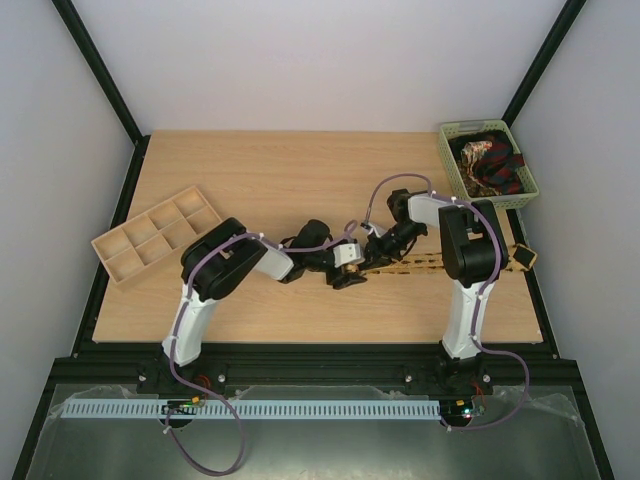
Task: Roll the ties
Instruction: Roll the tie at the center of the board.
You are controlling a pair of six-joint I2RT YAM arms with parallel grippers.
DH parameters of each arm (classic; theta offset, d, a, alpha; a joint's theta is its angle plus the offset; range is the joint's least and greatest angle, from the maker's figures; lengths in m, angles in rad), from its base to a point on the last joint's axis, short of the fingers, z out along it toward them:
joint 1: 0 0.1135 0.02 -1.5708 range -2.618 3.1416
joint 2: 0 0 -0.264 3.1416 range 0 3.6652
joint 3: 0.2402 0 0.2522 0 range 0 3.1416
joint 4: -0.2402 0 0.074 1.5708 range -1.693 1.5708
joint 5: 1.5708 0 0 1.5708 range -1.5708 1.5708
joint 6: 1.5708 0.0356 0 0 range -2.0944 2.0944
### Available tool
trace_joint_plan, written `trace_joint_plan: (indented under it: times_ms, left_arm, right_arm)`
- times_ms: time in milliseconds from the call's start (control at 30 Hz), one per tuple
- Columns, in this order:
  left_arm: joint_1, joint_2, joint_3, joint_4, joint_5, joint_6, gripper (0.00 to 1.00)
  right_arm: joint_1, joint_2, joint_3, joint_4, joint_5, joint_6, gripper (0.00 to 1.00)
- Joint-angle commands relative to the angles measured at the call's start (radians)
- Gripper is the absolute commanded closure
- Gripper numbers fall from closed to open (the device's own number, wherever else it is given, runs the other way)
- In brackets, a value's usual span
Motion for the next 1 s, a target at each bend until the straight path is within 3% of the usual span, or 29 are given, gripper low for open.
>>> trace_joint_plan:
  times_ms: [0, 100, 233, 400, 433, 500, 533, 800, 967]
  left_arm:
    - [-0.002, 0.041, -0.011, -0.146, -0.028, 0.053, 0.28]
    - [0.003, 0.033, -0.041, -0.195, -0.028, 0.096, 0.36]
    - [0.014, 0.021, -0.075, -0.23, -0.024, 0.122, 0.54]
    - [0.022, 0.008, -0.091, -0.24, -0.014, 0.134, 0.64]
    - [0.023, 0.005, -0.092, -0.233, -0.017, 0.126, 0.61]
    - [0.031, -0.012, -0.104, -0.19, -0.016, 0.089, 0.4]
    - [0.039, -0.025, -0.117, -0.16, -0.001, 0.062, 0.35]
    - [0.078, -0.165, -0.287, 0.042, 0.065, -0.034, 0.31]
    - [0.076, -0.151, -0.252, 0.109, 0.046, -0.14, 0.32]
  right_arm:
    - [0.012, -0.01, -0.018, -0.017, 0.047, 0.002, 0.99]
    - [0.013, -0.035, 0.001, -0.044, 0.002, -0.01, 0.99]
    - [0.013, -0.06, 0.023, -0.066, -0.037, -0.018, 0.99]
    - [0.012, -0.034, 0.025, -0.055, -0.026, -0.019, 0.99]
    - [0.012, -0.026, 0.014, -0.045, -0.009, -0.02, 0.99]
    - [0.016, -0.015, -0.011, -0.013, 0.027, -0.02, 0.99]
    - [0.017, -0.004, -0.023, 0.003, 0.044, -0.018, 0.99]
    - [0.017, 0.053, -0.08, 0.087, 0.124, -0.006, 0.99]
    - [0.016, 0.052, -0.097, 0.106, 0.13, 0.0, 0.99]
